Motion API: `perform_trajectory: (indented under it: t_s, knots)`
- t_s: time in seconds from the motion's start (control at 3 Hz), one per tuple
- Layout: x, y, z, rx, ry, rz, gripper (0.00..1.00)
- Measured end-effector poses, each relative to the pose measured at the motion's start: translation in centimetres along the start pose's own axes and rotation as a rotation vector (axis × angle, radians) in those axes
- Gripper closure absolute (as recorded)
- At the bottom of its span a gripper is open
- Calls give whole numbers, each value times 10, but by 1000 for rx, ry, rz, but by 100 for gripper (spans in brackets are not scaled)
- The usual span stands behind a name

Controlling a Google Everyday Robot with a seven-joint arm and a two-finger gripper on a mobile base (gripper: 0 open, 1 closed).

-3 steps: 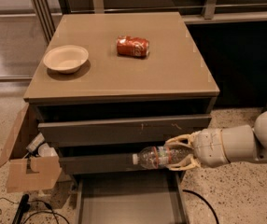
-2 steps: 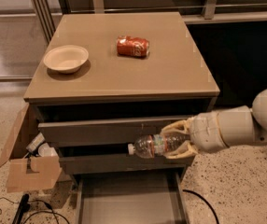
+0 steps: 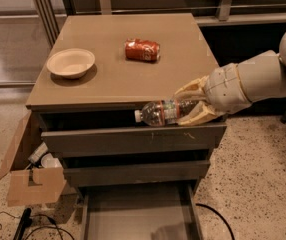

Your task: Pick water bottle from bottom drawer and place on counter

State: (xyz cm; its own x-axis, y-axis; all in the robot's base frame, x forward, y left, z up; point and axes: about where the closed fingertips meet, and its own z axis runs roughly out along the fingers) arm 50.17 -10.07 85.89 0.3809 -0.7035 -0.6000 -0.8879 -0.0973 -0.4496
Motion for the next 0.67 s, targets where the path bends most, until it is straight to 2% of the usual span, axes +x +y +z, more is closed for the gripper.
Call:
perform_trajectory:
  t_s: [0.33,0.67]
  knots:
    - [-3,-53,-16,92,-80,74,100]
    - [-7,-54,-13,87,-76,64,100]
